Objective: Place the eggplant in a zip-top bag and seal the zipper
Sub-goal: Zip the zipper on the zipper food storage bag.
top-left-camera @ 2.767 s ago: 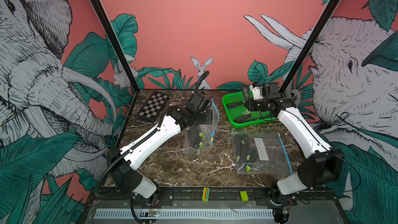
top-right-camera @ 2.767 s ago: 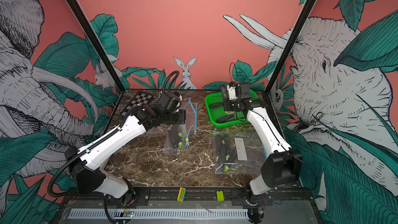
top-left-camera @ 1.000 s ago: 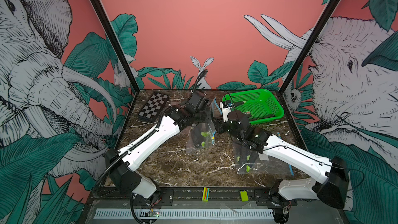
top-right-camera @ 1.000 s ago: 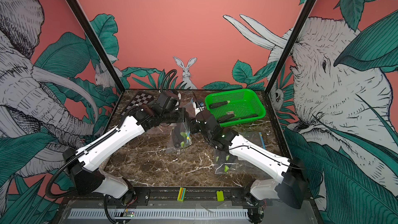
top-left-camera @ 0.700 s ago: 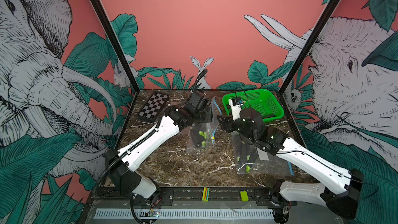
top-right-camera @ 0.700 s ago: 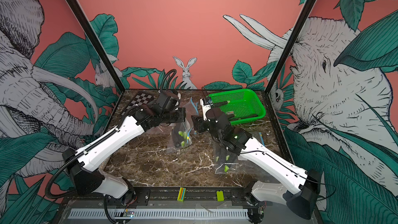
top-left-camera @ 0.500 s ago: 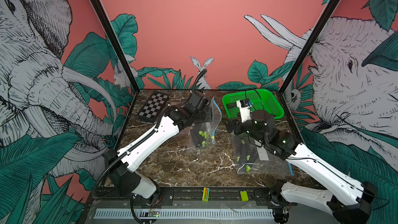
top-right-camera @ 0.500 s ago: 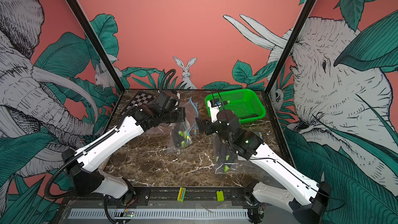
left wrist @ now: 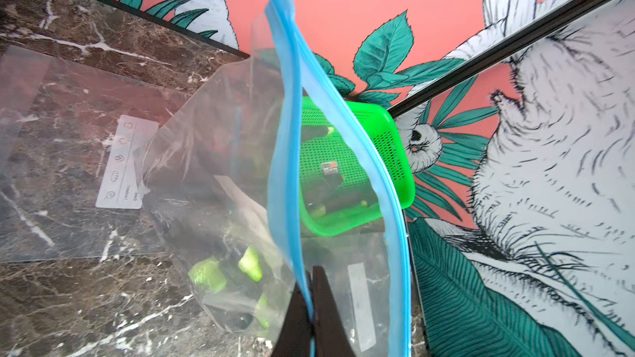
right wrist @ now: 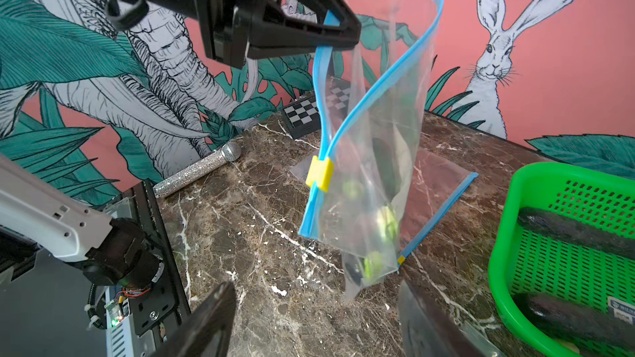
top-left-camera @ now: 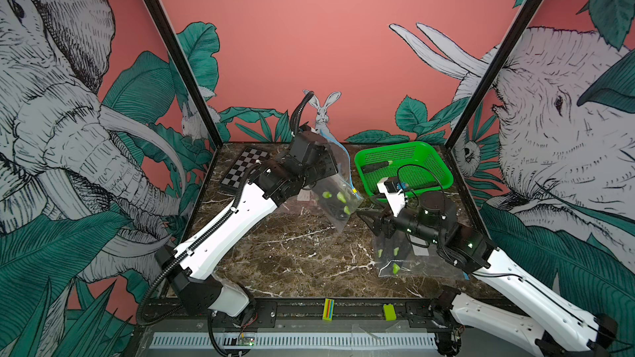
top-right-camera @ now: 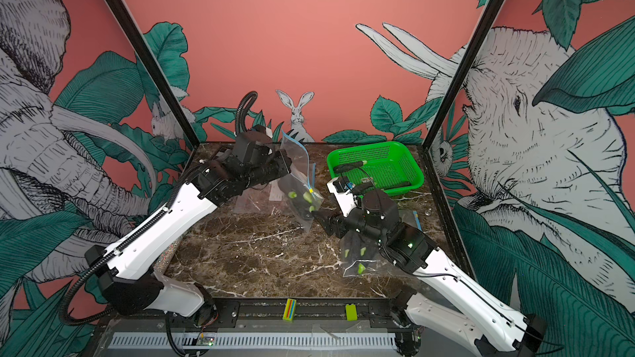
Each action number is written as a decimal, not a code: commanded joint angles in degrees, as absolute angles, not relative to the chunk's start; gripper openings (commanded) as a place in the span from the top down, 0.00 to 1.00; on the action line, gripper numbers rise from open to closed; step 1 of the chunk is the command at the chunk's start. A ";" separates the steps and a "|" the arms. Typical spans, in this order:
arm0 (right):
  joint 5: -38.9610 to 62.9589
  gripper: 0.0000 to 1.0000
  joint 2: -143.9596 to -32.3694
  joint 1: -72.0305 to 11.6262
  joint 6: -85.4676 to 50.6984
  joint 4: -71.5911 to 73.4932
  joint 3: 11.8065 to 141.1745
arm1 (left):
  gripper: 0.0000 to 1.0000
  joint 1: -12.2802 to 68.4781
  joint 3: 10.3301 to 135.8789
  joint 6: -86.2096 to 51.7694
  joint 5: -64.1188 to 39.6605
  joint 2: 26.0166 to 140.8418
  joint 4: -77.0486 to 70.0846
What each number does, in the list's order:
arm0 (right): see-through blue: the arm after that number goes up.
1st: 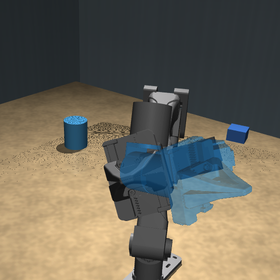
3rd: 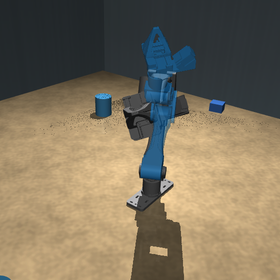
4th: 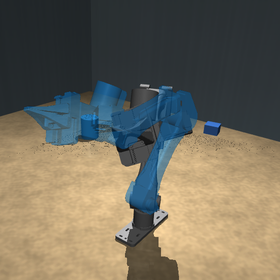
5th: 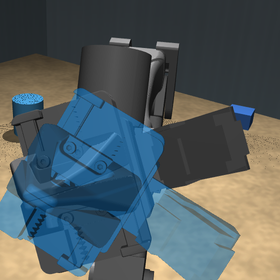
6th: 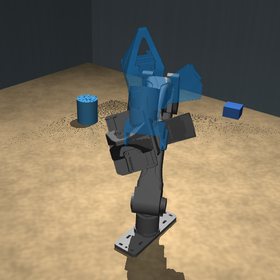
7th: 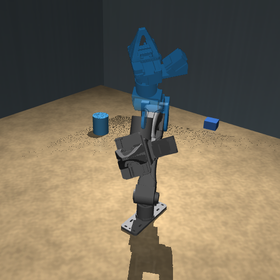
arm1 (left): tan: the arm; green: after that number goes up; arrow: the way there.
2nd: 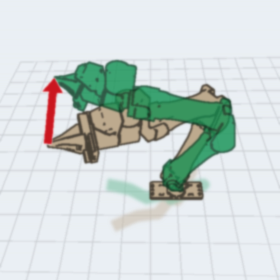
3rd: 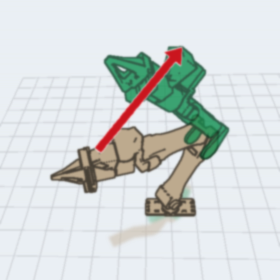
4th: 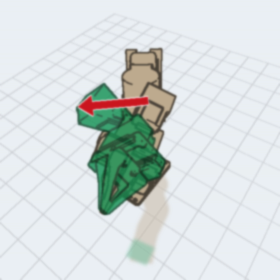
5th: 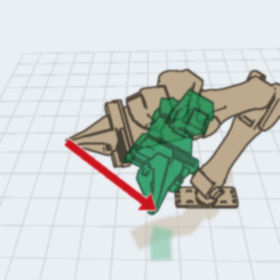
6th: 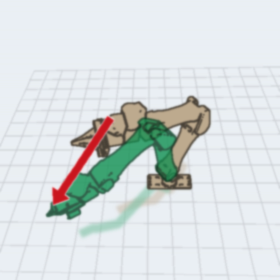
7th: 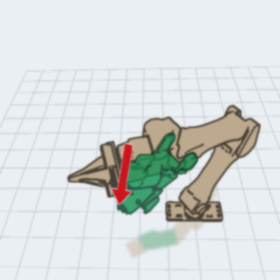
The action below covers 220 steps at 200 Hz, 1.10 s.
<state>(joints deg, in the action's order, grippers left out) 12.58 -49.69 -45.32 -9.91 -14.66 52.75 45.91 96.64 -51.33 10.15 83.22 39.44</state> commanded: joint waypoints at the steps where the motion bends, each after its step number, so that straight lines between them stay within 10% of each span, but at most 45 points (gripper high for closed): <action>1: 13.14 0.26 -49.90 -45.00 -6.28 -10.16 52.56 | 1.00 45.83 97.36 -54.46 10.29 81.15 37.73; 85: 9.69 0.29 -54.98 -45.00 -1.99 -3.22 51.67 | 1.00 45.79 95.32 -56.15 8.91 79.30 35.49; 220: 6.68 0.69 -56.20 -45.00 -3.25 7.43 49.04 | 1.00 45.79 93.45 -56.32 8.01 78.75 33.91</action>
<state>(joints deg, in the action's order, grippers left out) 7.25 -56.23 -45.30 -2.92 3.29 49.34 45.91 94.30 -55.72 8.10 80.97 35.57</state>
